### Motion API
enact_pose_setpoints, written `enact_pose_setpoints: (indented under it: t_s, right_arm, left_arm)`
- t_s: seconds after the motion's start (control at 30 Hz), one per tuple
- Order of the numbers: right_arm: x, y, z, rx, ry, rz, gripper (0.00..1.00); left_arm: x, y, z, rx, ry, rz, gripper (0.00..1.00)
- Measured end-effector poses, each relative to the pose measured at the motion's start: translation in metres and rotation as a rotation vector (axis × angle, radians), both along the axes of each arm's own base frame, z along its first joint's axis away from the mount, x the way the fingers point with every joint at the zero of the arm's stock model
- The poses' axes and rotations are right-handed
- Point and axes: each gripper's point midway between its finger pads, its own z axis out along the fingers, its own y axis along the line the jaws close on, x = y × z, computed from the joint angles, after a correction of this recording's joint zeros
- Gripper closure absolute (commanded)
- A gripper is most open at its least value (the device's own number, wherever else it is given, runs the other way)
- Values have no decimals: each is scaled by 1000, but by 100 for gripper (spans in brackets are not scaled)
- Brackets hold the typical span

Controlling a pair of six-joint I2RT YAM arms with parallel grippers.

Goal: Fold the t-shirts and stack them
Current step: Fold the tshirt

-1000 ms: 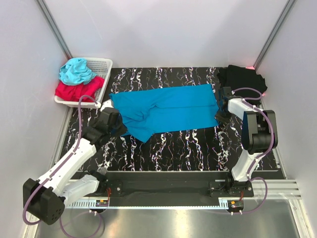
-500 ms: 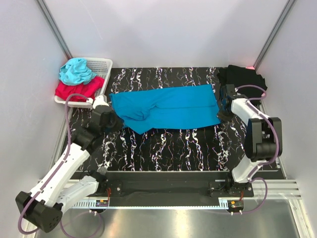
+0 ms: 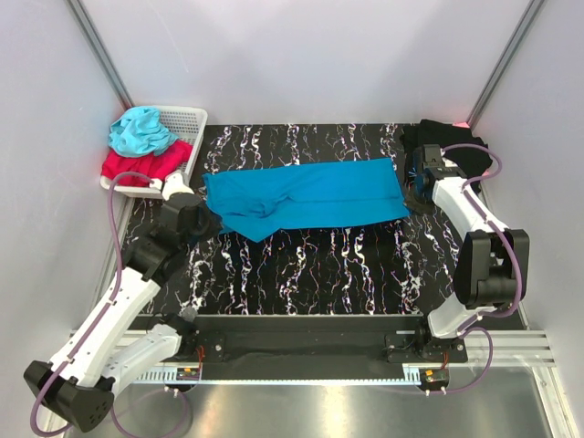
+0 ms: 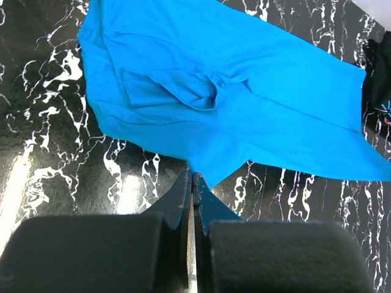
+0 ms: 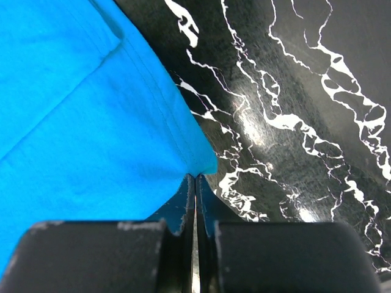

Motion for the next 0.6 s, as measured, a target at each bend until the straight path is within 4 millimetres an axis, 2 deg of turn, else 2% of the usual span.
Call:
enact_pose_setpoints:
  t_s: [0.23,0.43,0.6]
  right_arm:
    - [-10,0,3,3,9,2,100]
    - [-27,-1,18,5,-21,1,100]
    - [-37,0,25,10,-36,4,100]
  left_arm:
    - [-8,4,-2,-9,18,20,100]
    - [-25,14,8,-43,-5,47,100]
    - [-34,21,9,-52,-2,74,100]
